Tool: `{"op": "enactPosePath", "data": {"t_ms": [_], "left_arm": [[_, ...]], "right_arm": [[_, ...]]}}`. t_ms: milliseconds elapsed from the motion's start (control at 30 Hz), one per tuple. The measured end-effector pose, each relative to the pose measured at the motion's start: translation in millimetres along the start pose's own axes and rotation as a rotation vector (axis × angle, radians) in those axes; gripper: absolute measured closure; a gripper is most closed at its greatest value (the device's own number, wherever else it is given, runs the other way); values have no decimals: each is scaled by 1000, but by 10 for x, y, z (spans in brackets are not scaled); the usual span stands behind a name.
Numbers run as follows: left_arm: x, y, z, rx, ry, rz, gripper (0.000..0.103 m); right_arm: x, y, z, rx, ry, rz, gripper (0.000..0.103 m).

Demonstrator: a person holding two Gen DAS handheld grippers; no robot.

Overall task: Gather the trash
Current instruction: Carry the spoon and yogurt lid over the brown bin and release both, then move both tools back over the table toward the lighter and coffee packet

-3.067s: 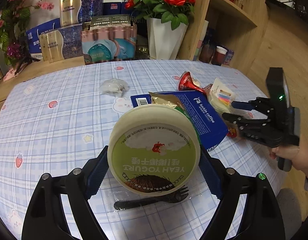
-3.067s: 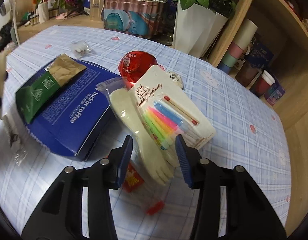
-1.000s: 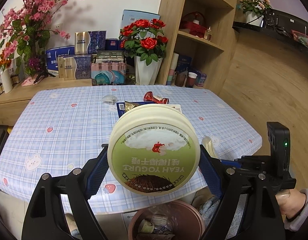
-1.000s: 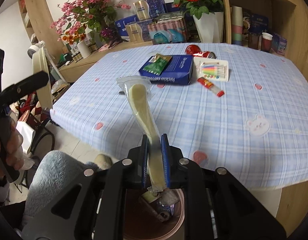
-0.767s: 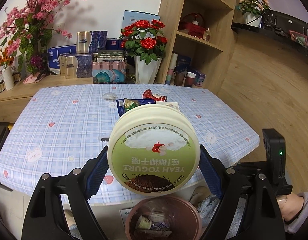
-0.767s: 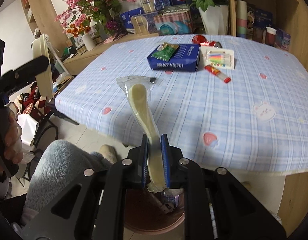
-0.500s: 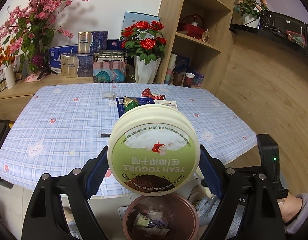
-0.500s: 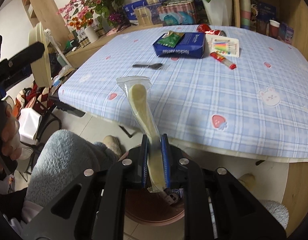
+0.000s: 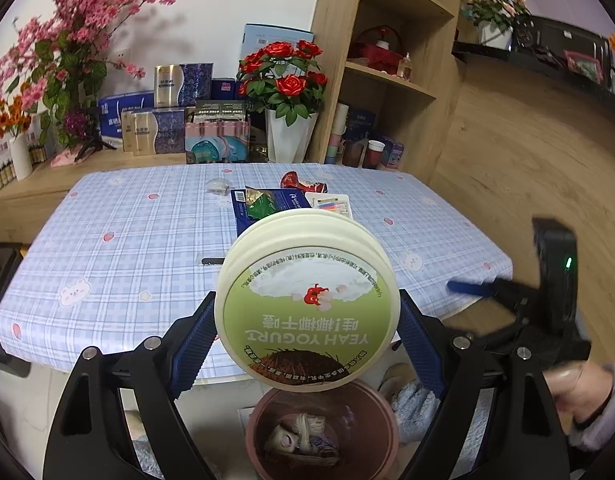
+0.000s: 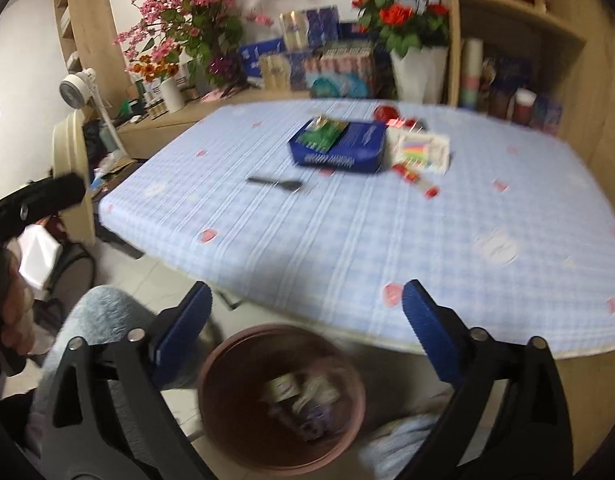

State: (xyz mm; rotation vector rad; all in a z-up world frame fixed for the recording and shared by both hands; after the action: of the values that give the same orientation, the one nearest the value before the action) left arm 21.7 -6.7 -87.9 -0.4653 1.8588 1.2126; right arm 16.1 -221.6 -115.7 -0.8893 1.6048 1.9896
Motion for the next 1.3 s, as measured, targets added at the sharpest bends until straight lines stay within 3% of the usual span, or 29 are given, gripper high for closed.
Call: {"op": "enactPosePath", "data": {"t_ms": [200, 367, 833, 1300], "left_arm": [[70, -38, -72, 18, -11, 23, 20], [132, -57, -99, 36, -8, 41, 19], [407, -110, -264, 82, -1, 98, 15], [311, -84, -91, 11, 36, 49, 9]], "right_arm": [[-151, 170, -146, 101, -7, -92, 6], [-204, 238, -282, 147, -34, -116, 6], [-234, 316, -350, 174, -43, -134, 6], [-241, 311, -406, 186, -46, -144, 6]]}}
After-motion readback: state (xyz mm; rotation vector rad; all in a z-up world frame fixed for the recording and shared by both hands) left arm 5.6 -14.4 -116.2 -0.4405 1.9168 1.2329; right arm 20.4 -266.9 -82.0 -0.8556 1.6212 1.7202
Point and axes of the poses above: each gripper's, at about its wrist camera, not at the fingertips, and y roughly against the way its jaws point, z to its left, x to its underside, the point moved 1 cm from there along -y, roughly the way its jaws point, and after that the axes turned 1 degree about y, right-handed, at the moved point
